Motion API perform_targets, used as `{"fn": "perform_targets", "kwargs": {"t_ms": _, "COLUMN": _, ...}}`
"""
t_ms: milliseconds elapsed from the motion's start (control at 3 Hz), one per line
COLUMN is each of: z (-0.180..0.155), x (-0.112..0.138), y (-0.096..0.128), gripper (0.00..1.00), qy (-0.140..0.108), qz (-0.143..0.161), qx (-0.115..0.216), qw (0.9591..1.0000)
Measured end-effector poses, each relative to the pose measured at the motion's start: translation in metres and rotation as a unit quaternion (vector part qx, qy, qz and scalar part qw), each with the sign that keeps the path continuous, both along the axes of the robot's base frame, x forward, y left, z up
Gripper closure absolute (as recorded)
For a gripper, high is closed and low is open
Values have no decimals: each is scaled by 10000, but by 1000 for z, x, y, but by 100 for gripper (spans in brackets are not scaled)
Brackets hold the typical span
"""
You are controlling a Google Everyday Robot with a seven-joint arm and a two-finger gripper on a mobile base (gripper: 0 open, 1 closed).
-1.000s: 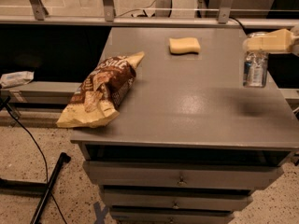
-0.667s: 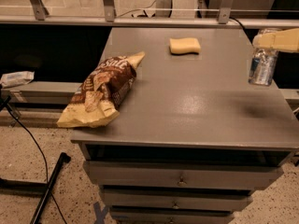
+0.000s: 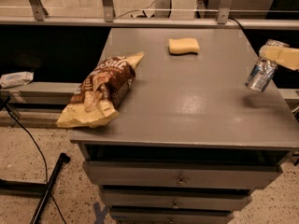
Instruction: Place redbull can upright
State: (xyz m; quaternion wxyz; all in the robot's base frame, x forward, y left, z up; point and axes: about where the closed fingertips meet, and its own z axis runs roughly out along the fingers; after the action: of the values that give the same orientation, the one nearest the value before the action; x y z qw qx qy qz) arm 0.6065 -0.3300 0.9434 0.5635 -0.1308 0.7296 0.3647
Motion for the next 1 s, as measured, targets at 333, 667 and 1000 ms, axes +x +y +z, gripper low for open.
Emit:
{"fn": "perform_targets", "kwargs": {"t_ms": 333, "z": -4, "x": -7, "y": -14, "gripper": 100, "qy": -1045, "qz": -110, "qx": 402, "qw": 9937}}
{"fn": "perform_targets", "kwargs": {"t_ms": 667, "z": 9, "x": -5, "y": 2, "gripper": 100, "qy": -1241, "qz": 21, "qx": 288, "qw": 9919}}
{"fn": "perform_targets", "kwargs": {"t_ms": 1000, "z": 12, "x": -7, "y": 3, "gripper": 100, "qy": -1612, "qz": 135, "qx": 200, "qw": 9866}}
